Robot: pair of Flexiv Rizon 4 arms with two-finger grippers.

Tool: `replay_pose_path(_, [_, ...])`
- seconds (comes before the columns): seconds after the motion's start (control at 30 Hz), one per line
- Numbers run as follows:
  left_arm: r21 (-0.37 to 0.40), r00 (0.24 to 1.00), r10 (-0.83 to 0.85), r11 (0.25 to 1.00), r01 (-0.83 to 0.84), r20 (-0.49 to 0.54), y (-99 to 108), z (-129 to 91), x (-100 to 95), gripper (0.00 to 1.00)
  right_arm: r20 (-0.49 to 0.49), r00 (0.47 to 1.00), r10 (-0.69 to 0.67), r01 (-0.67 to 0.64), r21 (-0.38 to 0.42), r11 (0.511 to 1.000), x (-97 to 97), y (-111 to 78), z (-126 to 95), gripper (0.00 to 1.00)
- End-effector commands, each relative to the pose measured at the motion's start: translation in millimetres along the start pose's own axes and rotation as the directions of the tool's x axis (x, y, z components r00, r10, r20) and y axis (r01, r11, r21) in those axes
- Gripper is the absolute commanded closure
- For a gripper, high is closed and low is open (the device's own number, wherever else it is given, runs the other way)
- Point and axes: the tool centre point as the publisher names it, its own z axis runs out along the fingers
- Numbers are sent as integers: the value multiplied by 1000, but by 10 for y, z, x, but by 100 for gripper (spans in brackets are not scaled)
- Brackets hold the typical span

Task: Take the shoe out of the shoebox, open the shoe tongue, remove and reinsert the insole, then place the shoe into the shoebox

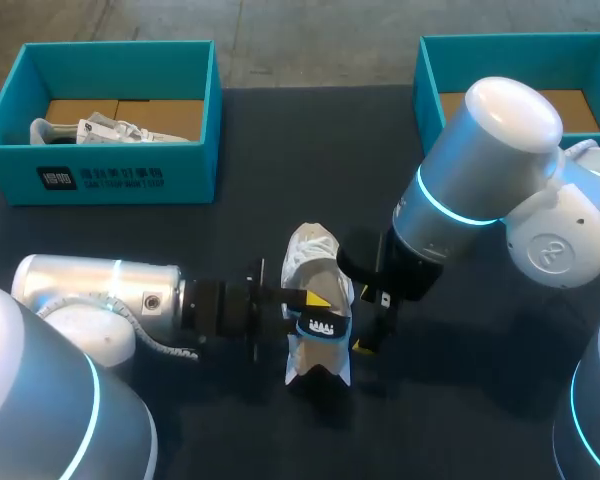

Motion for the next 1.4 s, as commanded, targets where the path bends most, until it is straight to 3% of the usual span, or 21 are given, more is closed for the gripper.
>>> replay_pose_path(0.03, [-8,1000,0,1000,0,-14,-21,60,-3,81,5,1000,1,-1,2,1000,16,1,9,0])
replay_pose_path(0.1, [-10,1000,7,1000,-7,-19,-13,67,5,100,5,1000,1,-1,2,1000,16,1,9,0])
replay_pose_path(0.47, [14,996,86,996,-86,12,176,26,23,100,5,1000,1,-1,2,1000,16,1,9,0])
replay_pose_path(0.8, [-12,989,133,991,-132,58,322,61,-44,100,5,1000,1,-1,2,1000,16,1,9,0])
replay_pose_path(1.23, [-26,988,148,989,-146,54,284,96,-26,100,5,1000,1,-1,2,1000,16,1,9,0])
replay_pose_path(1.27, [-24,988,143,990,-142,52,271,91,-20,98,5,1000,1,-1,2,1000,16,1,9,0])
replay_pose_path(1.3, [-22,989,140,990,-139,50,259,85,-16,83,5,1000,1,-1,2,1000,16,1,9,0])
replay_pose_path(1.33, [-17,990,133,991,-132,47,245,79,-10,76,5,1000,1,-1,2,1000,16,1,9,0])
replay_pose_path(1.4, [-6,992,116,993,-116,43,210,62,-5,73,5,1000,1,-1,2,1000,16,1,9,0])
